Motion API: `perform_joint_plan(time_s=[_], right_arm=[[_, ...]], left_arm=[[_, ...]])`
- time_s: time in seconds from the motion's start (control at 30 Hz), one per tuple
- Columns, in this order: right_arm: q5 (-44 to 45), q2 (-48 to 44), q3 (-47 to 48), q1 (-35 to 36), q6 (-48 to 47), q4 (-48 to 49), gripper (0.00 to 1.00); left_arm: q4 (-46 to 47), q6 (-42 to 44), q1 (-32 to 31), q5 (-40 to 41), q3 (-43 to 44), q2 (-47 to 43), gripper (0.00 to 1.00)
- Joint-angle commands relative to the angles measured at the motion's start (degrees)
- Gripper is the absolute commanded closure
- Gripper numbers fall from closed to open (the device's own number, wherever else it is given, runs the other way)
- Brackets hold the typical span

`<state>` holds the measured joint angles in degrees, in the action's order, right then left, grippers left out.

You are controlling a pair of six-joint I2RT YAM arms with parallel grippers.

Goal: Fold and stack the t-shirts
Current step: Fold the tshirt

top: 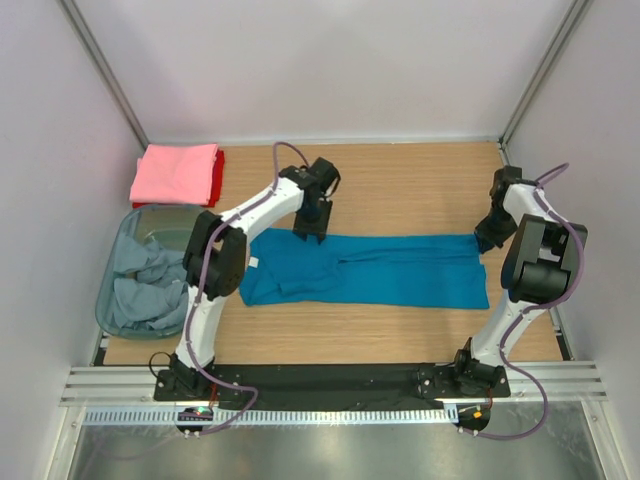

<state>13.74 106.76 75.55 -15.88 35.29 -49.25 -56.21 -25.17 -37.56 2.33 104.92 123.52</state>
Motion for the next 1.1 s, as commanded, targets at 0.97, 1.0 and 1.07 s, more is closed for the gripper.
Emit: perform_joint_plan(time_s=[0.97, 1.0, 1.07], right_arm=[[0.9, -3.1, 1.4, -0.4, -2.0, -2.2, 0.66], [0.8, -3.5, 1.7, -0.4, -2.1, -2.7, 0.64], [-0.1, -4.2, 2.5, -0.5, -2.2, -3.8, 0.61]], left_arm=[[-2.9, -2.0, 12.4, -6.3, 10.8, 2.6, 0.51], [-3.4, -2.3, 12.3, -6.1, 8.7, 1.3, 0.5], [-3.2, -2.9, 12.0, -5.3, 5.0, -2.0, 0.49]])
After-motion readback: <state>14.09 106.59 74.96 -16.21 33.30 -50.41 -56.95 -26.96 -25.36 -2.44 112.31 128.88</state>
